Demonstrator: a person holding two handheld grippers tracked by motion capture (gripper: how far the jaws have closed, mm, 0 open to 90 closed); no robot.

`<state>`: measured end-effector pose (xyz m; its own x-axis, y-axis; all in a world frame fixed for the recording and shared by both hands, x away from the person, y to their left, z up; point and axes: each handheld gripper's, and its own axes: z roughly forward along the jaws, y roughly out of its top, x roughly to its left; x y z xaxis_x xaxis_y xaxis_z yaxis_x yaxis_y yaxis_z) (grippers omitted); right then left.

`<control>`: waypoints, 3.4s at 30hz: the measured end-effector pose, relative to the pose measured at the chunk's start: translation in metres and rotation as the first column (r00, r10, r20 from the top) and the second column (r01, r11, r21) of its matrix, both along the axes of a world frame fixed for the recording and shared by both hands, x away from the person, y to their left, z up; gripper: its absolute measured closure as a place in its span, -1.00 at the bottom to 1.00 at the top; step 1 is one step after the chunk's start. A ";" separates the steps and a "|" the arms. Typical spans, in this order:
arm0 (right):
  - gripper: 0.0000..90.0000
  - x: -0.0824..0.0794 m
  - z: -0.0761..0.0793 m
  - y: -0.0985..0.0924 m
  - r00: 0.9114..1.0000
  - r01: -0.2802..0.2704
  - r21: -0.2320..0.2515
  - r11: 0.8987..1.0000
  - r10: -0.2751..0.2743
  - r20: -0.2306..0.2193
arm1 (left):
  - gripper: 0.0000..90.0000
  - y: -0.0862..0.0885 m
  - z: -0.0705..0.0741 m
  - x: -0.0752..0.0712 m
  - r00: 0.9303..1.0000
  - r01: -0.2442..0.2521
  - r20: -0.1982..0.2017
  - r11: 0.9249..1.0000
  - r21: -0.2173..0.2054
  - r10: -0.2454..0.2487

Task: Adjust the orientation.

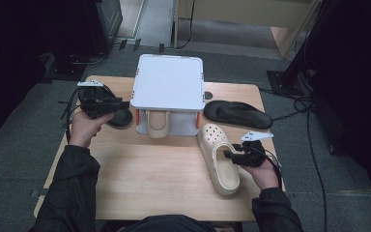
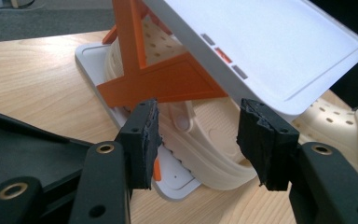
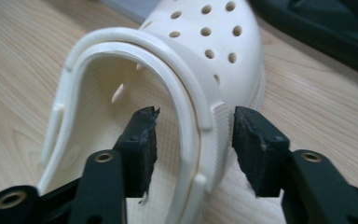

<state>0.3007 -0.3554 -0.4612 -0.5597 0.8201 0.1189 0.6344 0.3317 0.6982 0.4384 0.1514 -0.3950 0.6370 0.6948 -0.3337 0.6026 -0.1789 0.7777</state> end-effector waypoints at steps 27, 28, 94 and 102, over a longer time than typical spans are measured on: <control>0.69 0.009 0.023 0.041 0.994 0.093 -0.058 0.994 -0.089 0.065 | 0.00 0.001 0.001 -0.002 0.999 -0.001 0.036 1.000 0.009 0.001; 0.69 0.010 0.024 0.043 0.994 0.088 -0.058 0.994 -0.084 0.067 | 0.01 0.001 0.001 -0.002 0.999 -0.001 0.035 1.000 0.004 0.001; 0.51 0.000 0.017 0.084 0.987 -0.061 0.040 0.997 0.054 0.154 | 0.35 -0.002 0.001 -0.004 0.998 0.037 0.042 0.999 -0.021 -0.036; 0.73 -0.021 0.004 0.068 0.995 -0.059 0.018 0.998 0.058 0.086 | 0.36 -0.002 0.000 -0.003 0.999 0.034 0.044 0.999 -0.026 -0.032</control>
<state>0.2792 -0.2872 -0.4572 -0.6155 0.7836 0.0847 0.5519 0.3519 0.7560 0.4351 0.1492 -0.3954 0.6737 0.6644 -0.3236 0.5623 -0.1767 0.8078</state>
